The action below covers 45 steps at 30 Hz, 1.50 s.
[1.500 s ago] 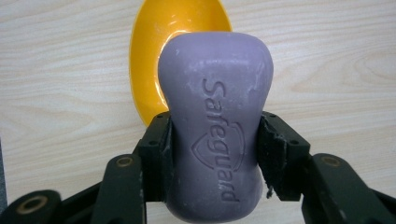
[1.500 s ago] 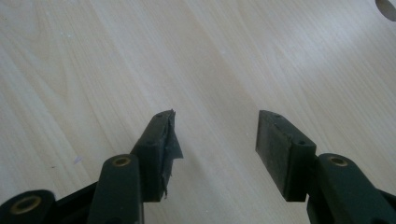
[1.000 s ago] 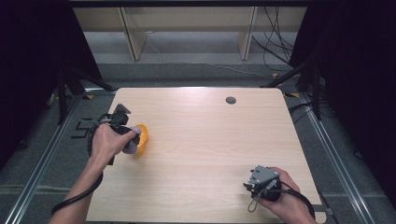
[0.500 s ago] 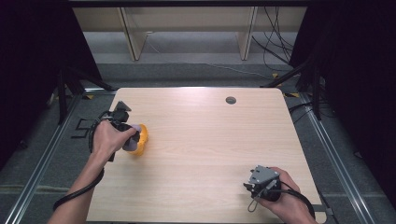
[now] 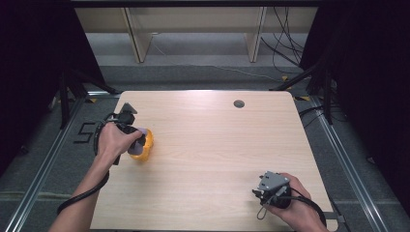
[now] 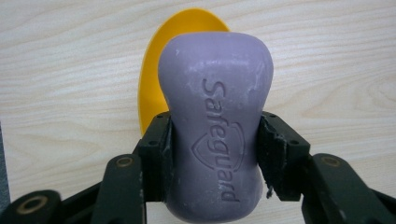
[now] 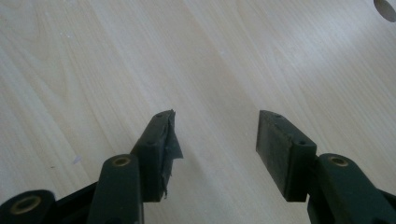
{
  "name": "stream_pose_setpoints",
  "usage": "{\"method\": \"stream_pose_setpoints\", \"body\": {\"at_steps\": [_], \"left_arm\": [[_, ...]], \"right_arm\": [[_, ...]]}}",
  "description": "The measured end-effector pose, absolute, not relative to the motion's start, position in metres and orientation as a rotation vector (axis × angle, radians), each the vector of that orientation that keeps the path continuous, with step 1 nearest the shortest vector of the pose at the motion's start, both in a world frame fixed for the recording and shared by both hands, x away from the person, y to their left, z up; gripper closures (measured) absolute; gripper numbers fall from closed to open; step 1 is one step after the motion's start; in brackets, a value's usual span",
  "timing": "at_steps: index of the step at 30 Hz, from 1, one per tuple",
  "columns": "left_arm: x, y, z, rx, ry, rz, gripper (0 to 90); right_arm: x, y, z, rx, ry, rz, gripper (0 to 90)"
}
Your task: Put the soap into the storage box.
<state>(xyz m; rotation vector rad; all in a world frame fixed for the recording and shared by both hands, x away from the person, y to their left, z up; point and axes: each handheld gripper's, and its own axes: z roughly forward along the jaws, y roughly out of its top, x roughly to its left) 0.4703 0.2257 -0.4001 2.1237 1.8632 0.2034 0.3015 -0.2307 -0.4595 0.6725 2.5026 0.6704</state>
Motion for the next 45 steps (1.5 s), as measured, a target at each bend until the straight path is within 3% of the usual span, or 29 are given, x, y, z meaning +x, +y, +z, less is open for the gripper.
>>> {"method": "stream_pose_setpoints", "body": {"at_steps": [45], "left_arm": [[0.486, 0.23, -0.414, 2.165, 1.877, 0.192, 49.5]], "right_arm": [[0.302, -0.231, -0.46, 0.683, 2.507, 0.667, 47.3]]}}
